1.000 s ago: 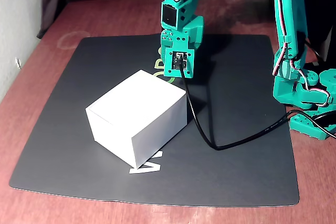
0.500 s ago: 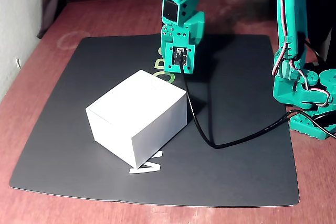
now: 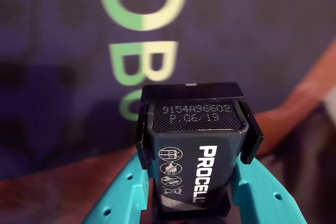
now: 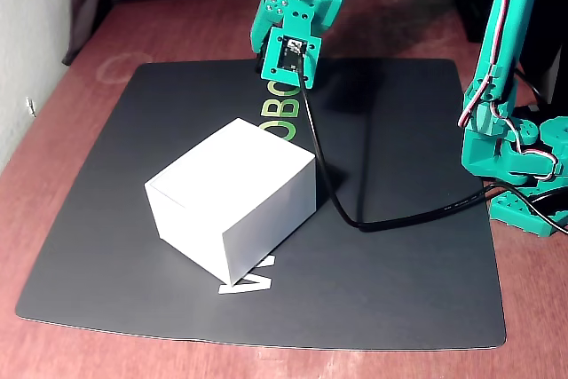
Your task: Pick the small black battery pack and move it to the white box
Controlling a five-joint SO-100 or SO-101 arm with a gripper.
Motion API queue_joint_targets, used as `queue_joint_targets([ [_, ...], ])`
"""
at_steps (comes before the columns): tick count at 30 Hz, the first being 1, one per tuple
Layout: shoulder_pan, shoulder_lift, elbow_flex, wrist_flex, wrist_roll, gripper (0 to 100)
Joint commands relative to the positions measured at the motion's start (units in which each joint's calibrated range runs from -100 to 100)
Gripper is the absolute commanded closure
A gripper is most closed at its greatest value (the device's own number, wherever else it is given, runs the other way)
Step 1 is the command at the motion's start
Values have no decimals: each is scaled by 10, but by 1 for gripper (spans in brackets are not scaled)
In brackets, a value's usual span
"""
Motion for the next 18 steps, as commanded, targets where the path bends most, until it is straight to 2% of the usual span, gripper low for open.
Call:
queue_joint_targets([
  [1, -50, -85, -14, 36, -3, 92],
  [6, -135, -165, -15, 65, -22, 92],
  [14, -355, -273, -15, 72, -24, 92],
  [18, -453, -301, -15, 72, -56, 92],
])
